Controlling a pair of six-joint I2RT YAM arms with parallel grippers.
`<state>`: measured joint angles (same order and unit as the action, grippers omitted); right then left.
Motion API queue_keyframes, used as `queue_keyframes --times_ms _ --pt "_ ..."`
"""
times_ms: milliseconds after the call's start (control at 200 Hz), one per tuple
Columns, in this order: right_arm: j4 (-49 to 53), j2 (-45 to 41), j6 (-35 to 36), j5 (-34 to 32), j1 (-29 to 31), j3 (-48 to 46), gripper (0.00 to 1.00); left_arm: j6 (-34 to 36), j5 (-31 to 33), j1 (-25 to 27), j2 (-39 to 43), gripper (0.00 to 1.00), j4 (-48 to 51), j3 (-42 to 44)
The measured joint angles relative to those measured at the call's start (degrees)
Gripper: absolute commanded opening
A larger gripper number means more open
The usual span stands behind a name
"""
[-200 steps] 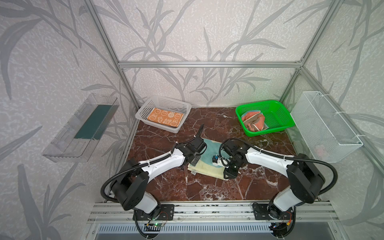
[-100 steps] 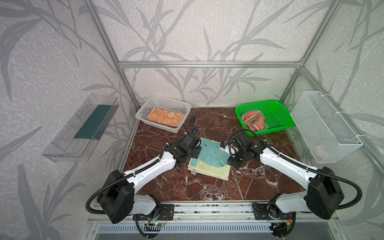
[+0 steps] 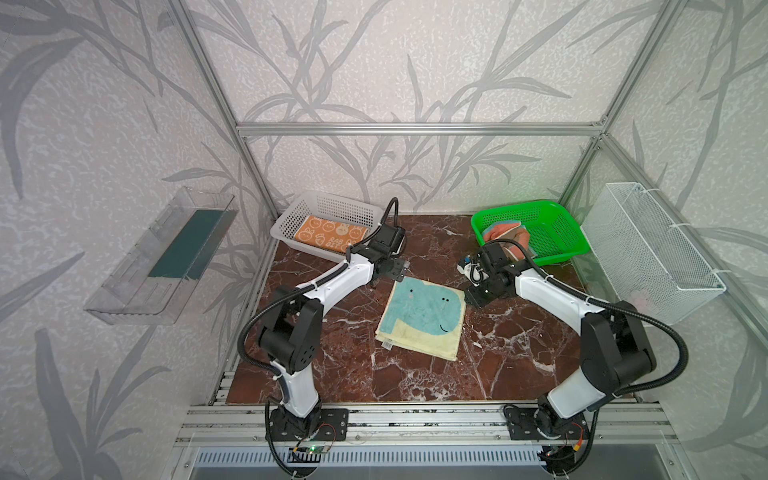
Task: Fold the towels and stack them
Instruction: 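Open both grippers and release the folded towel, then move both grippers to the folded towel's far edge and grasp it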
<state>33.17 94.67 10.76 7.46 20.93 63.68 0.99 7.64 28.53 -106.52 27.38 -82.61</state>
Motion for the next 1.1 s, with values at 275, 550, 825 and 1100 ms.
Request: queue_keyframes --times_ms 275,550,825,1100 --pt "-0.3 10.4 0.5 0.5 -0.9 7.0 0.49 1.1 -2.7 -0.6 -11.1 0.84 7.1 -11.4" --pt "1.2 16.4 1.7 0.5 -1.0 13.3 0.41 1.6 -3.3 -1.0 -12.0 0.84 9.2 -12.1" --pt "4.5 18.8 4.0 0.9 -1.4 15.3 0.37 2.1 -3.3 -2.1 -12.0 0.84 9.4 -12.1" --pt "8.1 22.1 6.0 2.1 -1.5 18.6 0.0 2.7 -3.3 -2.5 -12.0 0.84 9.4 -12.1"
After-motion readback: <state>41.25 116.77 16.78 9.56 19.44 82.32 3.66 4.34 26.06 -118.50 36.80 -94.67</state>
